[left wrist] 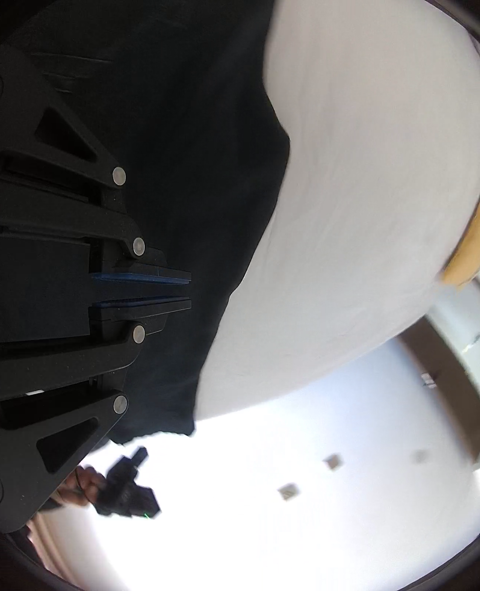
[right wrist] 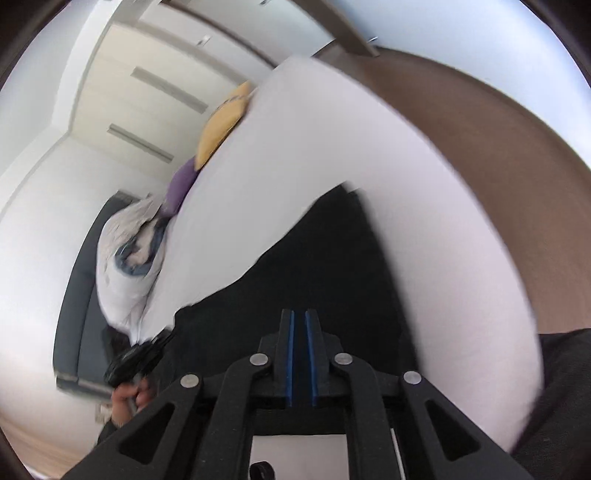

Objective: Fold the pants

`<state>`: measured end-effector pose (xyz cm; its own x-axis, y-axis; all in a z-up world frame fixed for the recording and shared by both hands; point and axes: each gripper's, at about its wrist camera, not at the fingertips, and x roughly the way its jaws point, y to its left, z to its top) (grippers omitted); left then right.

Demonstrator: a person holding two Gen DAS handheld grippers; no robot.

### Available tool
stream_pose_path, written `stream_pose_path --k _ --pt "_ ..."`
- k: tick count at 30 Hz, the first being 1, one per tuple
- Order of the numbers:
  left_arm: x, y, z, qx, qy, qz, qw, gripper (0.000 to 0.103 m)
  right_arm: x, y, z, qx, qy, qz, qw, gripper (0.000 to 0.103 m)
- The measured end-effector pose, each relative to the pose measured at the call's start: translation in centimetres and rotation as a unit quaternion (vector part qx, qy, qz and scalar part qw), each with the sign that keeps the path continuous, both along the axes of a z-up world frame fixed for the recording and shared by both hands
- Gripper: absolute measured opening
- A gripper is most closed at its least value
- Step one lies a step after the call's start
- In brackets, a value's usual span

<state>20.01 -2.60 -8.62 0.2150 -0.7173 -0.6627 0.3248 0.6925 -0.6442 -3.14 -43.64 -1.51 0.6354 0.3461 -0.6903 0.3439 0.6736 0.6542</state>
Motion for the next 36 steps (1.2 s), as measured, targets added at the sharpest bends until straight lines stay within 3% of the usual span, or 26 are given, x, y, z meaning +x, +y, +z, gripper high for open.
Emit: stream_pose_path --k 2,4,6,8,11,13,16,19,22,24,26,27,28,34,35,36 --pt "1.9 -1.4 -2.0 0.057 0.027 -0.006 0.9980 0.006 1.0 1.4 -0.9 0.005 0.008 0.019 1.000 0.010" --pt "3.6 -1.0 -3.4 0.024 0.048 0.003 0.9986 0.006 1.4 2.3 -2.3 0.013 0.026 0.027 0.999 0.010" --pt "5.1 -0.2 -3.6 0.017 0.052 0.035 0.9979 0.006 1.9 3.2 -3.4 0.004 0.052 0.024 0.998 0.010" --pt "6.7 0.3 -3.8 0.011 0.052 0.054 0.9971 0.006 1.6 3.5 -4.4 0.008 0.067 0.017 0.998 0.006" --pt "8.6 0.3 -3.3 0.054 0.031 0.073 0.9954 0.006 0.9 3.3 -4.0 0.006 0.067 0.013 0.998 0.005" --pt "8.9 0.3 -2.0 0.089 0.009 0.097 0.9913 0.006 0.3 3.1 -3.5 -0.001 0.064 0.019 0.998 0.011" --pt "7.3 1.0 1.0 0.073 -0.029 0.101 0.9918 0.006 0.6 4.1 -2.7 0.015 0.042 0.039 0.998 0.014" --pt "3.0 1.1 2.1 0.031 -0.020 0.060 0.9975 0.006 1.5 6.1 -2.0 0.029 0.015 0.093 0.995 0.018" --pt "-1.6 0.5 0.7 0.028 -0.006 0.021 0.9994 0.006 2.1 8.1 -2.6 0.036 0.013 0.134 0.990 0.023" --pt "-3.0 0.7 -1.6 0.066 0.009 0.027 0.9974 0.006 2.2 8.8 -3.9 0.042 0.032 0.137 0.989 0.023" --pt "-3.3 2.4 -3.0 0.011 0.014 0.044 0.9989 0.006 2.2 9.3 -5.3 0.024 0.065 0.126 0.990 0.017" --pt "-3.2 3.5 -3.5 -0.010 0.023 0.065 0.9976 0.006 1.6 8.8 -5.6 0.031 0.064 0.116 0.991 0.009" --pt "-3.0 4.5 -3.5 -0.020 0.028 0.085 0.9958 0.006 1.0 8.2 -5.7 0.034 0.065 0.104 0.992 0.007" --pt "-3.6 6.8 -1.7 0.053 0.002 0.115 0.9920 0.006 -3.8 3.1 -4.1 -0.004 0.069 0.013 0.997 0.000" --pt "-3.5 7.0 -1.4 0.056 0.007 0.123 0.9908 0.006 -4.3 2.7 -3.6 -0.014 0.073 -0.001 0.997 0.001" --pt "-4.3 7.4 -1.1 0.055 0.008 0.126 0.9905 0.006 -4.9 2.4 -2.9 -0.025 0.075 -0.010 0.997 0.009"
